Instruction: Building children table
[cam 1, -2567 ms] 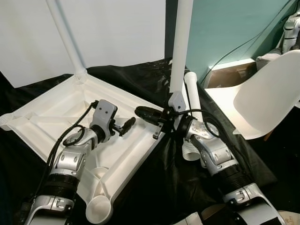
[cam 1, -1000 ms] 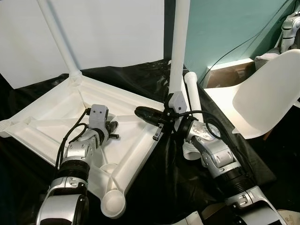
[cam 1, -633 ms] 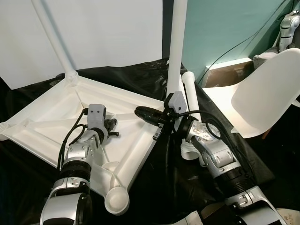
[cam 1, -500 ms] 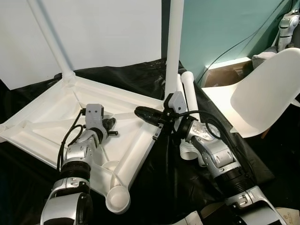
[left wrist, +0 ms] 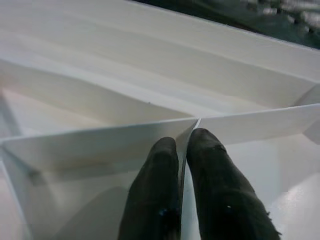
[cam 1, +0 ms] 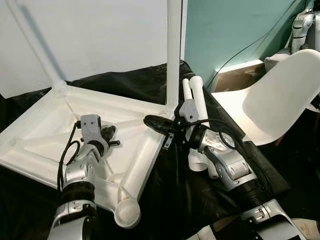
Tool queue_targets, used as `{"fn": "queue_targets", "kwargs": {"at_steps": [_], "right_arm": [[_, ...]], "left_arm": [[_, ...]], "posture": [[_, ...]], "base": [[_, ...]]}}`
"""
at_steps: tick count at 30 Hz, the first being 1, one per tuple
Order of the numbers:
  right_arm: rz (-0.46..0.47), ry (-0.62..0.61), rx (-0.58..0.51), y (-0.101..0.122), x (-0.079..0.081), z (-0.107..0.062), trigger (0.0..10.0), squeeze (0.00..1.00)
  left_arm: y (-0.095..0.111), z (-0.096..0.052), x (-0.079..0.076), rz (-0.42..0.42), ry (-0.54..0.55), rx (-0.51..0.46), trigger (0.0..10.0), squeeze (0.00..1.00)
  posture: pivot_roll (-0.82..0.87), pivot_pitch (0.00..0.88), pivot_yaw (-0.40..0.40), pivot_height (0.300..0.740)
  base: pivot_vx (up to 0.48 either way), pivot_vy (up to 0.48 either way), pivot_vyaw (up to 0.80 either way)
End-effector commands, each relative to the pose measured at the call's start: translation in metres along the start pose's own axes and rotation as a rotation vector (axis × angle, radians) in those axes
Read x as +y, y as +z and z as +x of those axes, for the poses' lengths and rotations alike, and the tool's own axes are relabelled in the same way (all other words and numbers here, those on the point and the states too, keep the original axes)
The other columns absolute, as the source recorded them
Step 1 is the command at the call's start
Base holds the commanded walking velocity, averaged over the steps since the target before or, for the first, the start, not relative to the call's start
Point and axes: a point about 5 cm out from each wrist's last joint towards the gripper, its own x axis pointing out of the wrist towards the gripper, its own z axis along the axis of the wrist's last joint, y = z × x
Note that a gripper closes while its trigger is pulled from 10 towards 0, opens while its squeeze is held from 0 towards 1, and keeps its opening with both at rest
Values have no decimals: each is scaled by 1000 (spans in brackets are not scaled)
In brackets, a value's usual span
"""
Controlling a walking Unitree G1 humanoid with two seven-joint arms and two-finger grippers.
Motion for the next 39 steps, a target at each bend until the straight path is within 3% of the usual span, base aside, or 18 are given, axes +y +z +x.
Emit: {"fn": "queue_targets", "kwargs": {"at_steps": [1, 10, 11, 14, 15, 16, 18, 19, 21, 23, 25, 26, 27, 28, 29, 32, 39], "right_arm": [[-1, 4, 12, -1, 2, 0, 10000, 0], [-1, 6, 15, -2, 2, 0, 10000, 0], [-1, 6, 16, -2, 2, 0, 10000, 0], [0, 7, 19, -3, 2, -1, 10000, 0], [0, 8, 20, -3, 2, -1, 10000, 0], [0, 8, 21, -3, 2, -1, 10000, 0], [0, 8, 21, -3, 2, -1, 10000, 0], [0, 8, 22, -3, 3, -1, 10000, 0], [0, 8, 22, -3, 3, -1, 10000, 0], [12, -32, 16, -3, -1, -2, 10000, 0], [12, -32, 16, -3, -1, -2, 10000, 0], [20, -63, 11, -3, -3, -3, 10000, 0], [31, -178, -5, -3, -12, -4, 10000, 0], [35, -275, -15, -3, -19, -7, 10000, 0], [35, -275, -15, -3, -19, -7, 10000, 0], [39, -430, -32, -5, -28, -12, 10000, 0], [73, -584, -36, -11, -33, -22, 10000, 0]], "left_arm": [[-22, -27, 47, -46, 762, 69, 0, 0], [-24, -32, 39, -78, 792, 30, 0, 0], [-24, -31, 36, -82, 771, 32, 0, 0], [-20, -16, 15, -42, 538, 21, 431, 0], [-16, -14, 9, -36, 481, -10, 8196, 0], [-13, -13, 3, -36, 430, -37, 9451, 0], [-13, -13, 3, -36, 430, -37, 9451, 0], [-7, -12, -2, -42, 374, -81, 10000, 1000], [-7, -12, -2, -42, 374, -81, 10000, 1000], [10, -9, -21, -60, 182, -179, 10000, 1000], [10, -9, -21, -60, 182, -179, 10000, 1000], [17, -9, -29, -56, 105, -218, 10000, 1000], [24, -10, -33, -42, 47, -257, 10000, 43], [28, -12, -34, -31, 21, -281, 10000, 0], [28, -12, -34, -31, 21, -281, 10000, 0], [32, -13, -31, -12, 11, -300, 10000, 0], [41, -13, -15, 13, 10, -304, 10000, 0]], "posture": [[-17, 0, 61, 740], [-18, 0, 61, 740], [-18, 0, 61, 740], [-21, 0, 63, 740], [-21, 0, 63, 740], [-21, 0, 63, 740], [-21, 0, 63, 740], [-25, 0, 66, 740], [-25, 0, 66, 740], [-25, 0, 67, 740], [-25, 0, 67, 740], [-25, 0, 67, 740], [-20, 0, 66, 740], [-20, 0, 67, 740], [-20, 0, 67, 740], [-18, 0, 67, 740], [-21, 0, 68, 740]], "base": [[0, 0, 0], [0, 0, 0], [0, 0, 0], [0, 0, 0], [0, 0, 0], [0, 0, 0], [0, 0, 0], [0, 0, 0], [0, 0, 0], [0, 0, 0], [0, 0, 0], [0, 0, 0], [0, 0, 0], [0, 0, 0], [0, 0, 0], [0, 0, 0], [0, 0, 0]]}}
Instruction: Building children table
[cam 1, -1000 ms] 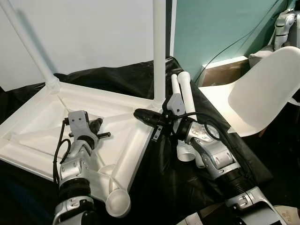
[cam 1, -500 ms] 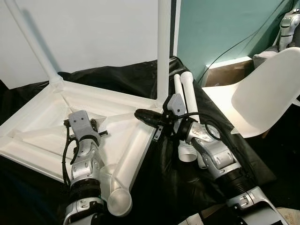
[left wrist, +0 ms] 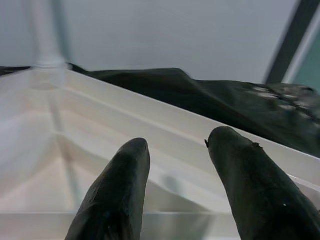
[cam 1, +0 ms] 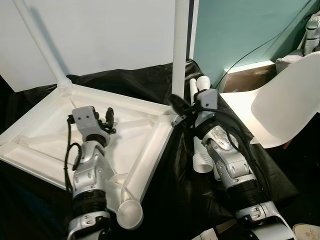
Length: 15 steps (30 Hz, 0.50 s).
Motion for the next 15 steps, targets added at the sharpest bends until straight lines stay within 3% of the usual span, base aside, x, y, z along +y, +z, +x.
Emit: {"fn": "queue_targets", "kwargs": {"at_steps": [1, 8, 9, 10, 11, 12, 13, 14, 15], "right_arm": [[3, -26, 11, -4, 0, -3, 10000, 0], [11, -34, 29, -8, 2, -8, 10000, 0], [13, -40, 32, -9, 3, -10, 10000, 0], [13, -40, 32, -9, 3, -10, 10000, 0], [13, -46, 33, -10, 4, -10, 10000, 0], [13, -46, 33, -10, 4, -10, 10000, 0], [13, -50, 34, -10, 4, -11, 10000, 0], [13, -50, 34, -10, 4, -11, 10000, 0], [12, -54, 35, -10, 4, -11, 10000, 0]], "left_arm": [[3, 4, 3, 12, -45, 6, 10000, 0], [3, 2, 20, 81, -100, 67, 10000, 0], [-1, -2, 25, 120, -168, 119, 10000, 0], [-1, -2, 25, 120, -168, 119, 10000, 0], [-7, -8, 30, 160, -249, 190, 10000, 0], [-7, -8, 30, 160, -249, 190, 10000, 0], [-13, -16, 34, 202, -351, 268, 10000, 0], [-13, -16, 34, 202, -351, 268, 10000, 0], [-18, -26, 37, 233, -457, 346, 10000, 0]], "posture": [[-21, 0, 67, 740], [-26, 0, 66, 740], [-26, 0, 66, 740], [-26, 0, 66, 740], [-31, 0, 64, 740], [-31, 0, 64, 740], [-31, 0, 64, 740], [-31, 0, 64, 740], [-31, 0, 61, 740]], "base": [[0, 0, 0], [0, 0, 0], [0, 0, 0], [0, 0, 0], [0, 0, 0], [0, 0, 0], [0, 0, 0], [0, 0, 0], [0, 0, 0]]}}
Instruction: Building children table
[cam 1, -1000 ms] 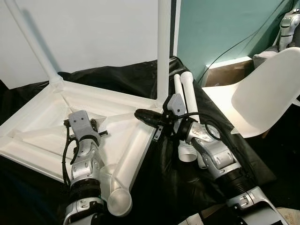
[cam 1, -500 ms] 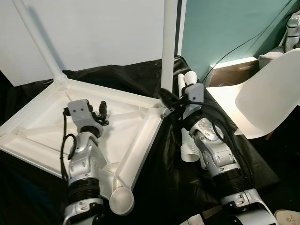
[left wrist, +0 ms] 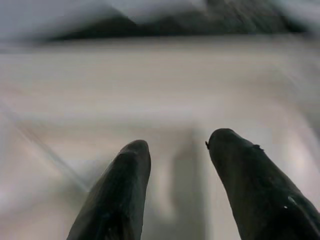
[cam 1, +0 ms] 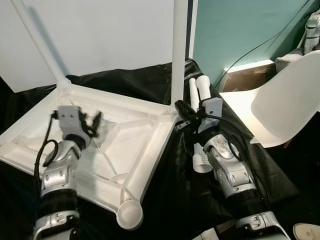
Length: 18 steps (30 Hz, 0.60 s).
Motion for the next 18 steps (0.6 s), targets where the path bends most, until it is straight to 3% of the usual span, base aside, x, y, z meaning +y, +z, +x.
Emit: {"fn": "queue_targets", "kwargs": {"at_steps": [1, 5, 7, 8, 9, 18], "right_arm": [[5, -6, 5, -1, 1, -2, 10000, 0], [4, -11, 6, -1, 0, -1, 10000, 0], [4, -11, 6, -1, 0, -1, 10000, 0], [4, -11, 7, -1, 0, -1, 10000, 0], [4, -11, 7, -1, 0, -1, 10000, 0], [2, -16, 12, -2, 0, -1, 10000, 0]], "left_arm": [[-7, -8, -5, 19, -146, 80, 10000, 0], [-10, -25, -2, 54, -297, 166, 10000, 0], [-10, -25, -2, 54, -297, 166, 10000, 0], [-8, -30, 2, 52, -328, 181, 10000, 745], [-6, -33, 6, 47, -348, 190, 10000, 1000], [2, -48, 12, 42, -518, 264, 10000, 1000]], "posture": [[-31, 0, 61, 740], [-28, 0, 58, 740], [-28, 0, 58, 740], [-28, 0, 58, 740], [-27, 0, 57, 740], [-32, 0, 61, 740]], "base": [[0, 0, 0], [0, 0, 0], [0, 0, 0], [0, 0, 0], [0, 0, 0], [0, 0, 0]]}}
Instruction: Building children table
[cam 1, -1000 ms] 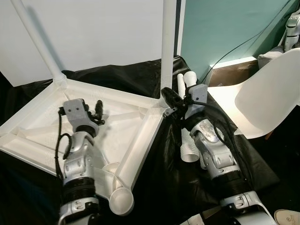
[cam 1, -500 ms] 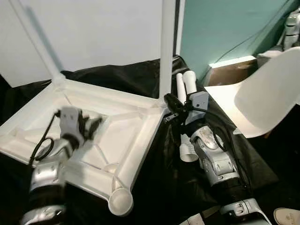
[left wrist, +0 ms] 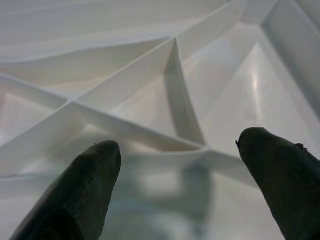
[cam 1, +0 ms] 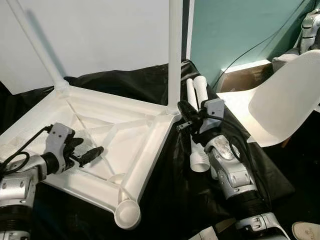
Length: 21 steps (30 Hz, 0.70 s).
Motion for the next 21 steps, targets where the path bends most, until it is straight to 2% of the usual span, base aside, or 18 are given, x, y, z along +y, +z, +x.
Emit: {"fn": "queue_targets", "kwargs": {"at_steps": [1, 3, 5, 7, 8, 9, 11, 12, 13, 15, 16, 17, 19, 21], "right_arm": [[6, 1, 5, -1, 2, 1, 10000, 0], [6, -3, 6, -1, 0, 1, 10000, 0], [6, -3, 6, -1, 0, 1, 10000, 0], [8, -3, 11, -1, 0, 0, 10000, 0], [8, -3, 11, -1, 0, 0, 10000, 0], [8, -2, 13, -2, -1, 0, 10000, 0], [8, -2, 13, -2, -1, 0, 10000, 0], [9, 2, 14, -2, 0, 1, 10000, 0], [11, 7, 16, -2, 1, 1, 10000, 0], [11, 7, 16, -2, 1, 1, 10000, 0], [14, 12, 17, -2, 1, 1, 10000, 0], [14, 12, 17, -2, 1, 1, 10000, 0], [33, 42, 34, -4, 5, 1, 10000, 0], [45, 60, 45, -6, 7, 1, 10000, 0]], "left_arm": [[-1, -4, -15, 7, -317, 30, 10000, 1000], [-2, -8, -13, 36, -345, 74, 10000, 1000], [-2, -8, -13, 36, -345, 74, 10000, 1000], [-5, -10, -10, 111, -350, 144, 10000, 1000], [-5, -10, -10, 111, -350, 144, 10000, 1000], [-6, -10, -9, 143, -350, 170, 10000, 953], [-6, -10, -9, 143, -350, 170, 10000, 953], [-7, -7, -8, 184, -350, 199, 10000, 137], [-5, -2, -6, 223, -334, 211, 10000, 0], [-5, -2, -6, 223, -334, 211, 10000, 0], [-3, 4, -4, 257, -314, 215, 10000, 0], [-3, 4, -4, 257, -314, 215, 10000, 0], [7, 17, 1, 321, -246, 176, 10000, 0], [12, 22, 2, 342, -220, 154, 10000, 0]], "posture": [[-32, 0, 61, 740], [-35, 0, 60, 740], [-35, 0, 60, 740], [-34, 0, 57, 740], [-34, 0, 57, 740], [-34, 0, 57, 740], [-34, 0, 57, 740], [-32, 0, 52, 740], [-32, 0, 52, 740], [-32, 0, 52, 740], [-33, 0, 52, 740], [-33, 0, 52, 740], [-38, 0, 56, 740], [-38, 0, 56, 740]], "base": [[0, 0, 0], [0, 0, 0], [0, 0, 0], [0, 0, 0], [0, 0, 0], [0, 0, 0], [0, 0, 0], [0, 0, 0], [0, 0, 0], [0, 0, 0], [0, 0, 0], [0, 0, 0], [0, 0, 0], [0, 0, 0]]}}
